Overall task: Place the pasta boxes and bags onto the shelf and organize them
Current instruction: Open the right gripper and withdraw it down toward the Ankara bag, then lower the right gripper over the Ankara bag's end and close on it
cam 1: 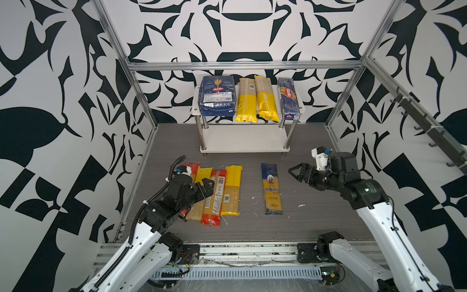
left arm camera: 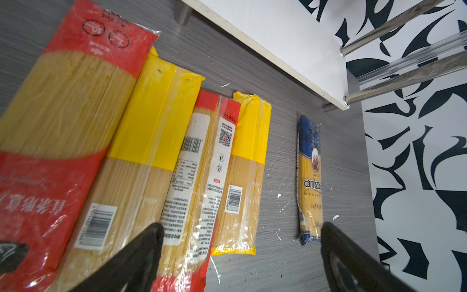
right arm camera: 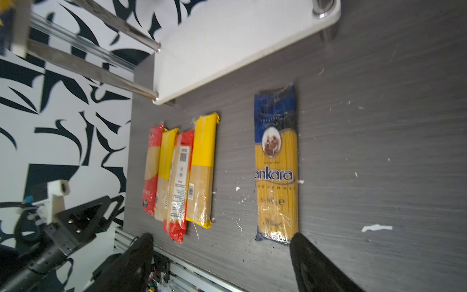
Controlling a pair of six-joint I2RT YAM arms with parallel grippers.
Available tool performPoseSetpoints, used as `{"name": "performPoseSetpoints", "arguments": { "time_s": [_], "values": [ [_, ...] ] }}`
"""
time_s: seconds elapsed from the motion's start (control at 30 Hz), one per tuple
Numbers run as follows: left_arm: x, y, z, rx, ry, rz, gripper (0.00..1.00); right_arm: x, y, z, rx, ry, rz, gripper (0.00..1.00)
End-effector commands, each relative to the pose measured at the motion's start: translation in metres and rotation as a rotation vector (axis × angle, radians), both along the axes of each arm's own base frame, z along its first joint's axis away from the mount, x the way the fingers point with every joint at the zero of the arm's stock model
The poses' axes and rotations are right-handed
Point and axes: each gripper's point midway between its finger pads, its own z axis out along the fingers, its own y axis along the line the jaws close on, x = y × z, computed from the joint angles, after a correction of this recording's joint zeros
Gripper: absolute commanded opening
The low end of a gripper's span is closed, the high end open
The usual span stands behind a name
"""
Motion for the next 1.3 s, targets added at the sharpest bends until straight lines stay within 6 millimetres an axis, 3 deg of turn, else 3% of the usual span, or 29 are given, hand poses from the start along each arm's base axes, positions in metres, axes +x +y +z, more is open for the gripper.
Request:
{"name": "performPoseSetpoints", "arguments": {
  "time_s": [0.0,0.27,0.6,0.77,0.97,1.27],
  "values": [
    [-0.004,0.003,-0.007,-0.018,0.028,0.021,1.00,0.002,0.000,-0.003,-0.007,-0.044,-0.031,0.87],
    [0.005,-0.007,-0.022,0.006,0.059,-0.007,0.99,-0.005,0.005,-0.064,-0.041,0.056,-0.026,0.87],
    [0.028,-0.013,-0.044,0.086,0.038,-0.024,1.00,0.015,0.023,-0.118,-0.108,0.126,-0.004,0.86],
    [0.037,-0.020,-0.054,0.127,0.045,-0.060,0.99,0.034,0.036,-0.128,-0.113,0.139,-0.001,0.86],
    [0.034,-0.022,-0.066,0.125,0.049,-0.088,1.00,0.052,0.057,-0.137,-0.184,0.156,0.012,0.86],
    [0.021,-0.017,-0.056,0.141,0.027,-0.129,1.00,0.065,0.104,-0.151,-0.254,0.184,0.050,0.86]
  ]
}}
